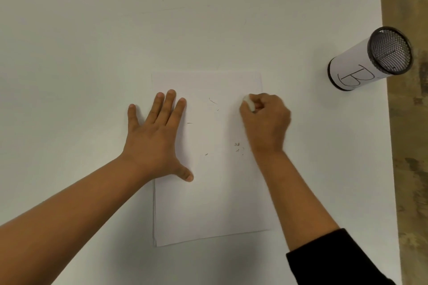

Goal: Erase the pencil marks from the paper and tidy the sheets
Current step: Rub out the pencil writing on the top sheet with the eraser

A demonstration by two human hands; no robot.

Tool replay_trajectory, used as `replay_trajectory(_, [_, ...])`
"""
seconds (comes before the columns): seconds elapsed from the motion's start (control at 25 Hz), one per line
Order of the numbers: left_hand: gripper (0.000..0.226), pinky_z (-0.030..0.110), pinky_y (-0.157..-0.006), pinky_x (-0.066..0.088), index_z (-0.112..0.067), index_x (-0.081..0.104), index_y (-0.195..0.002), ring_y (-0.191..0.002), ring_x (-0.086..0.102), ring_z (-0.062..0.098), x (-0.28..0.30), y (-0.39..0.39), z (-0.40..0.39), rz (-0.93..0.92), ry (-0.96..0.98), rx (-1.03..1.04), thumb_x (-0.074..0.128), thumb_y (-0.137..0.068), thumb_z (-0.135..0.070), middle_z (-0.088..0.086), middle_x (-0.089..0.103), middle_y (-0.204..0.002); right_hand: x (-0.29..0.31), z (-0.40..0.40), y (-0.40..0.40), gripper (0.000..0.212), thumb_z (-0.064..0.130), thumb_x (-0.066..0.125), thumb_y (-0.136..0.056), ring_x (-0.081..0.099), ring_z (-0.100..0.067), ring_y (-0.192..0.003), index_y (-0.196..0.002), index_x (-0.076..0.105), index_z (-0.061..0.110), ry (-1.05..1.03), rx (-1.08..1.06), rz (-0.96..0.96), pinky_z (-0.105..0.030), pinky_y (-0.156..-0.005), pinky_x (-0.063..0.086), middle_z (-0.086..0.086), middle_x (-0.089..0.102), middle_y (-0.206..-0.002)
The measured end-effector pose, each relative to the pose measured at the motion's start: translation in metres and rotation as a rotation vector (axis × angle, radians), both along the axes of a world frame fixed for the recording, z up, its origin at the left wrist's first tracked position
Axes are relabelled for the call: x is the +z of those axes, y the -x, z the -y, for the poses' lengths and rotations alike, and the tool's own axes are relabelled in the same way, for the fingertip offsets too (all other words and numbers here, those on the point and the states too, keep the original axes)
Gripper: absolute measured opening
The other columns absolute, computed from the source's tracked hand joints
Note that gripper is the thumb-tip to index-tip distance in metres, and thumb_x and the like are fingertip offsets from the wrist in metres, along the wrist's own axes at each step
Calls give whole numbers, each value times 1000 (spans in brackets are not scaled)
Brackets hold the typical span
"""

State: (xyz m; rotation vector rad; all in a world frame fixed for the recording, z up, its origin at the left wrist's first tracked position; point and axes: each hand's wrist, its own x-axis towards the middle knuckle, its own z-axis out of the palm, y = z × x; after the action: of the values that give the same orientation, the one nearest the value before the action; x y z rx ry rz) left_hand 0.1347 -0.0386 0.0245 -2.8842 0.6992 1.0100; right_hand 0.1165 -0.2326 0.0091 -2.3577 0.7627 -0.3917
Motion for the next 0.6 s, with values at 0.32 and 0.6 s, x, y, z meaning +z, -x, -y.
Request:
replay_trajectory(0.32, [145,57,-110,-12,-21,-41,-130,-136,-34,21,2,0,1,7,-21,-9,65,-50,-80,4,-40,-147,1,-26,3,2,9,67,-74,59,-22,-65,-73,68,8,1,118,-32,-18,-56,31,-12,65,-74])
replay_trajectory(0.6, [147,56,-109,-12,-21,-40,-131,-136,-35,21,1,0,0,-4,-17,-5,66,-49,-80,4,-41,-147,8,-39,5,5,4,66,-72,60,-32,-67,-76,68,4,12,67,-63,-25,-57,34,-16,64,-75])
